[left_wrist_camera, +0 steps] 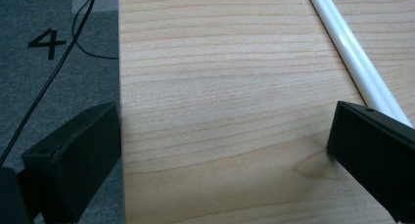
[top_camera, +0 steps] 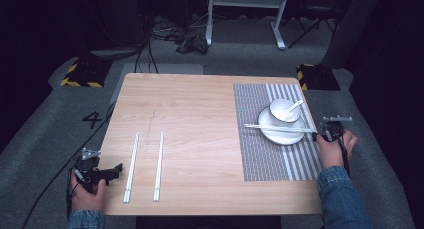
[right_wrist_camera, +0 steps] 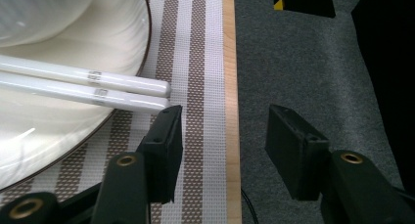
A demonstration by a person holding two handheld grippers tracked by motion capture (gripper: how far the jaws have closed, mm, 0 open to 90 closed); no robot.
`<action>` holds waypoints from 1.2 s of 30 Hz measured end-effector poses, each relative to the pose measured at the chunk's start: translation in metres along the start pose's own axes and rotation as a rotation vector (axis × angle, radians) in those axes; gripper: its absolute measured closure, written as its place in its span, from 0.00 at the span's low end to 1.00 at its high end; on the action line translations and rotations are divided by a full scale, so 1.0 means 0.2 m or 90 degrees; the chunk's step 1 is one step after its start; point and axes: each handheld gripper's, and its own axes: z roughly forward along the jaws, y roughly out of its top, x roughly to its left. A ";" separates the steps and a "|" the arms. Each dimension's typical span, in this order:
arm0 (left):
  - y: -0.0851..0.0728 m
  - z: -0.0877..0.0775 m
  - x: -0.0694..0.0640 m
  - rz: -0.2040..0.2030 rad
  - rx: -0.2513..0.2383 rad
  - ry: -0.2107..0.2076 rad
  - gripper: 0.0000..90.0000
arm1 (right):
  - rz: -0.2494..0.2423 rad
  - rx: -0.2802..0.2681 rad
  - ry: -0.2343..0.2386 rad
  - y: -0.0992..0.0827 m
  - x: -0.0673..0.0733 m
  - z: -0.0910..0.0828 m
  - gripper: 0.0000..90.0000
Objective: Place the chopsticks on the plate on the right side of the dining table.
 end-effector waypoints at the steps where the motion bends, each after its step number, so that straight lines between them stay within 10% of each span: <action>1: 0.00 0.00 0.00 0.000 0.000 0.000 0.00 | -0.002 0.001 -0.001 0.00 0.00 0.01 0.53; 36: 0.00 0.00 0.00 -0.001 0.000 0.000 0.00 | 0.020 -0.009 0.003 0.00 -0.04 0.03 0.50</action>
